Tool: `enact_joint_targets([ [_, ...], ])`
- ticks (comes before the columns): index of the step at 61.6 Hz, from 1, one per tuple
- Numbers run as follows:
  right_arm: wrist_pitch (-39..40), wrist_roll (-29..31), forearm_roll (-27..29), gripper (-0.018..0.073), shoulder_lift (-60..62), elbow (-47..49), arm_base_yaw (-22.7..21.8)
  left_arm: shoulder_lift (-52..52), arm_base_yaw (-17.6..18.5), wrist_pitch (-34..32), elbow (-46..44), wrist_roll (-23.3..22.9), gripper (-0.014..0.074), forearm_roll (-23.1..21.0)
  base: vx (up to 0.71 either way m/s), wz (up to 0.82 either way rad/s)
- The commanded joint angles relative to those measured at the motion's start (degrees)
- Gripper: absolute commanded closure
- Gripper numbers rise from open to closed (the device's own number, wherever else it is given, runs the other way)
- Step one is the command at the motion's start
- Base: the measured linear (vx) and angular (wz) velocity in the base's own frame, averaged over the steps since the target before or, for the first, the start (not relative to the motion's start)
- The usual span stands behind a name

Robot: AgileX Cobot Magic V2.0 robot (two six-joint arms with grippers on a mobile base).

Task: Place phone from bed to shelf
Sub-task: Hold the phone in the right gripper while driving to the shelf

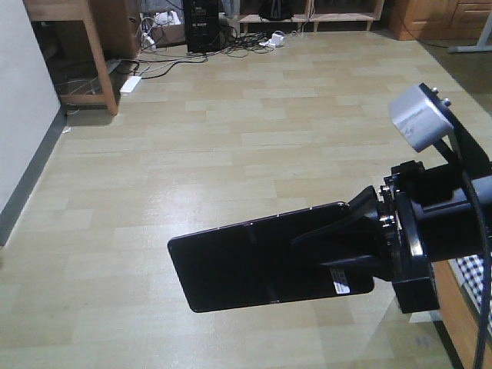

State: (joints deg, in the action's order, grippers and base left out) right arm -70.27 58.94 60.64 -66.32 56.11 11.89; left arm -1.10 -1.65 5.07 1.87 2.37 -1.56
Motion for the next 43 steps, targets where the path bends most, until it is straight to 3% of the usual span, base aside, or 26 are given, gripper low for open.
enact_joint_targets([
  [1, -3.5, 0.0, 4.7, 0.0561, 1.0, 1.5, -0.1, -0.3, 0.2, -4.1, -1.4, -0.5, 0.0595, -0.6, 0.3, -0.07],
  [43, -3.5, 0.0, 4.7, 0.0561, 1.0, 1.5, -0.1, -0.3, 0.2, -4.1, -1.4, -0.5, 0.0595, -0.6, 0.31, -0.08],
])
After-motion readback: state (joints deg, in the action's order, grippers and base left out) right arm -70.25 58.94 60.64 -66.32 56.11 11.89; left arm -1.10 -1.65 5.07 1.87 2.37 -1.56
